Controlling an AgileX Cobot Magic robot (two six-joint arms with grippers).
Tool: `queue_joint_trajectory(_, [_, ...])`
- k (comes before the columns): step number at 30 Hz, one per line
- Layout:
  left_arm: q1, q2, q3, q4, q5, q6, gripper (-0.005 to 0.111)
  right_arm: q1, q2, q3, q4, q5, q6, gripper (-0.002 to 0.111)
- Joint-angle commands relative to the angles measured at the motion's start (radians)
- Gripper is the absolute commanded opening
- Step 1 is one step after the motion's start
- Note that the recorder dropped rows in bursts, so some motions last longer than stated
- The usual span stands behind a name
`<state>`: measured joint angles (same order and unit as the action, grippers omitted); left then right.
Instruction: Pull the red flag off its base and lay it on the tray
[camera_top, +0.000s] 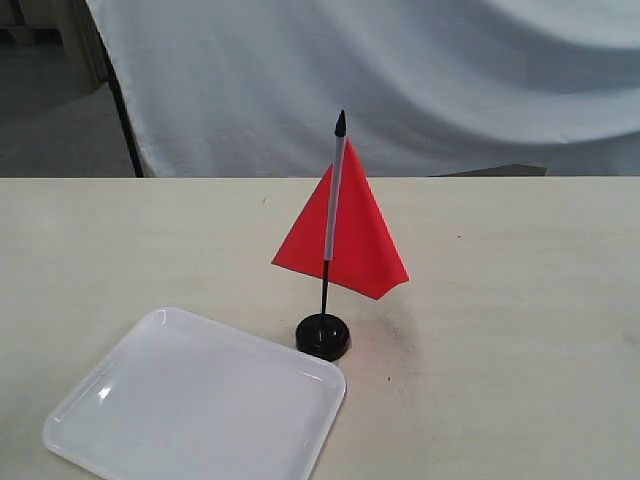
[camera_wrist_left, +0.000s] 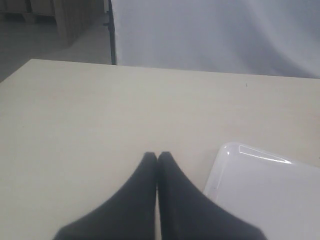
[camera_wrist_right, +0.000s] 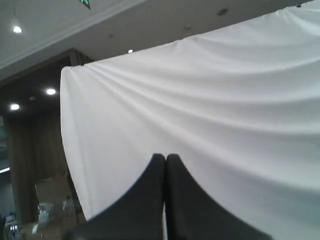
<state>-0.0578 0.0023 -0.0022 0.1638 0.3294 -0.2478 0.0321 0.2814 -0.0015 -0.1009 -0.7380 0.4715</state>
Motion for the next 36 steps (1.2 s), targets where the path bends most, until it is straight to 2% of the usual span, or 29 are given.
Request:
queue_joint_trajectory(1, [0.0,-0.002,0.002,-0.004,-0.009,0.005,0.0,0.005,0.306,0.002,-0.137,-0.233,-0.047,-0.001])
queue_joint_trajectory(4, [0.0,-0.002,0.002,-0.004,-0.009,0.005,0.0,0.005,0.546,0.002,-0.234,-0.356,-0.087,-0.001])
queue_joint_trajectory(8, [0.0,-0.002,0.002,-0.004,-0.009,0.005,0.0,0.008,0.904,-0.089,-0.411,-0.378,-0.159,-0.001])
queue_joint_trajectory(9, [0.0,-0.002,0.002,-0.004,-0.009,0.005,0.0,0.044,1.111,-0.159,-0.457,-0.378,-0.147,-0.001])
queue_joint_trajectory(12, [0.0,-0.002,0.002,-0.004,-0.009,0.005,0.0,0.132,1.374,-0.26,-0.476,-0.391,-0.175,-0.001])
queue_joint_trajectory(13, [0.0,-0.002,0.002,-0.004,-0.009,0.005,0.0,0.194,1.497,-0.311,-0.494,-0.423,-0.218,-0.001])
queue_joint_trajectory(15, [0.0,-0.002,0.002,-0.004,-0.009,0.005,0.0,0.281,1.59,-0.359,-0.497,-0.427,-0.284,-0.001])
queue_joint_trajectory(17, [0.0,-0.002,0.002,-0.004,-0.009,0.005,0.0,0.316,1.596,-0.374,-0.494,-0.407,-0.289,-0.001])
queue_joint_trajectory(21, [0.0,-0.002,0.002,-0.004,-0.009,0.005,0.0,0.324,1.59,-0.379,-0.485,-0.4,-0.29,-0.001])
queue_joint_trajectory(24, [0.0,-0.002,0.002,-0.004,-0.009,0.005,0.0,0.324,1.59,-0.381,-0.384,-0.436,-0.304,0.002])
queue_joint_trajectory(26, [0.0,-0.002,0.002,-0.004,-0.009,0.005,0.0,0.324,1.586,-0.394,-0.309,-0.468,-0.358,0.018])
queue_joint_trajectory(28, [0.0,-0.002,0.002,-0.004,-0.009,0.005,0.0,0.324,1.586,-0.445,-0.316,-0.443,-0.373,0.054])
queue_joint_trajectory(29, [0.0,-0.002,0.002,-0.004,-0.009,0.005,0.0,0.326,1.586,-0.481,-0.323,-0.413,-0.373,0.078])
queue_joint_trajectory(30, [0.0,-0.002,0.002,-0.004,-0.009,0.005,0.0,0.334,1.586,-0.507,-0.33,-0.366,-0.369,0.09])
queue_joint_trajectory(31, [0.0,-0.002,0.002,-0.004,-0.009,0.005,0.0,0.348,1.595,-0.548,-0.337,-0.302,-0.364,0.095])
queue_joint_trajectory(36, [0.0,-0.002,0.002,-0.004,-0.009,0.005,0.0,0.385,1.658,-0.608,-0.364,-0.309,-0.344,0.095])
